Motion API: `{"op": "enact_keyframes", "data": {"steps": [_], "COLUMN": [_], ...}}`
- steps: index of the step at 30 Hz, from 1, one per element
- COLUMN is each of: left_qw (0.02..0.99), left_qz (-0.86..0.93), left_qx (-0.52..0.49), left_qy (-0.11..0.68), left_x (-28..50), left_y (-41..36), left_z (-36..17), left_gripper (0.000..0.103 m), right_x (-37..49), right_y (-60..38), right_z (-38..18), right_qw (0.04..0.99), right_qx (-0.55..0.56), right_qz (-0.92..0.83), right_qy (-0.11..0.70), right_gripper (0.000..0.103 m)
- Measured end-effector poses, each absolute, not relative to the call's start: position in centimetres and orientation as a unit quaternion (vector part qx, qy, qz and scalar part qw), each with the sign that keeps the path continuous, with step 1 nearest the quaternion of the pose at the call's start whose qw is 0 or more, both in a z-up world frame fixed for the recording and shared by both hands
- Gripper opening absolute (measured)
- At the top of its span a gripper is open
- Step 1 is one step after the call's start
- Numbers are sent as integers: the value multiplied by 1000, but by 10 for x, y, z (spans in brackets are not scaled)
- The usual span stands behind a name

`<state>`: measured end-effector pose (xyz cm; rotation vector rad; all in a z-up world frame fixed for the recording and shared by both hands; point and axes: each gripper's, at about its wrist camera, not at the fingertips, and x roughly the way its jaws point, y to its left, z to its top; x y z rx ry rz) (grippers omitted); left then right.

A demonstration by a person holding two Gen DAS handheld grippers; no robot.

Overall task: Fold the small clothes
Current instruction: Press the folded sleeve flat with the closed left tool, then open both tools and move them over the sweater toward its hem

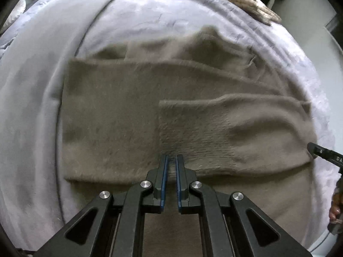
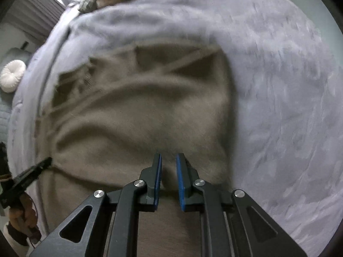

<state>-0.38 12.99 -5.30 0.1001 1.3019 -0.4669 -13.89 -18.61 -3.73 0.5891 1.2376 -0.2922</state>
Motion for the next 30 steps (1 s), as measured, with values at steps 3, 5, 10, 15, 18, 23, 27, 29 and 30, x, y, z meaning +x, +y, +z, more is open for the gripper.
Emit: {"op": "enact_keyframes", "data": {"steps": [3,5,10,15,18,23,27,29,30], "left_qw": [769,766,773,776,779,783,782,781,780], "left_qz": [-214,-213,-202,-191,-177,-160,-158,-152,-149], "left_qx": [21,14,51,80,94,95,86,85,87], "left_qy": [602,607,599,595,594,594,596,599,601], "left_x": [-5,-5,-12,-19,-24,-28,-33,-35,-36], "left_y": [142,149,147,149,153,161,169,170,173], "left_z": [-52,-50,-44,-38,-35,-33,-31,-32,-32], "left_gripper": [8,8,8,8,8,8,8,24,48], "right_x": [-152,-154,-157,-162,-163,-160,-156,-154,-154], "right_y": [-188,-185,-177,-172,-163,-149,-140,-136,-135], "right_z": [-38,-36,-24,-14,-11,-12,-10,-9,-9], "right_qw": [766,765,765,764,763,760,764,765,765], "right_qx": [289,286,282,291,292,294,287,285,285], "right_qz": [-134,-141,-146,-143,-140,-133,-133,-130,-130], "right_qy": [558,560,561,558,559,564,563,563,563], "right_gripper": [15,15,16,16,16,23,48,48,48]}}
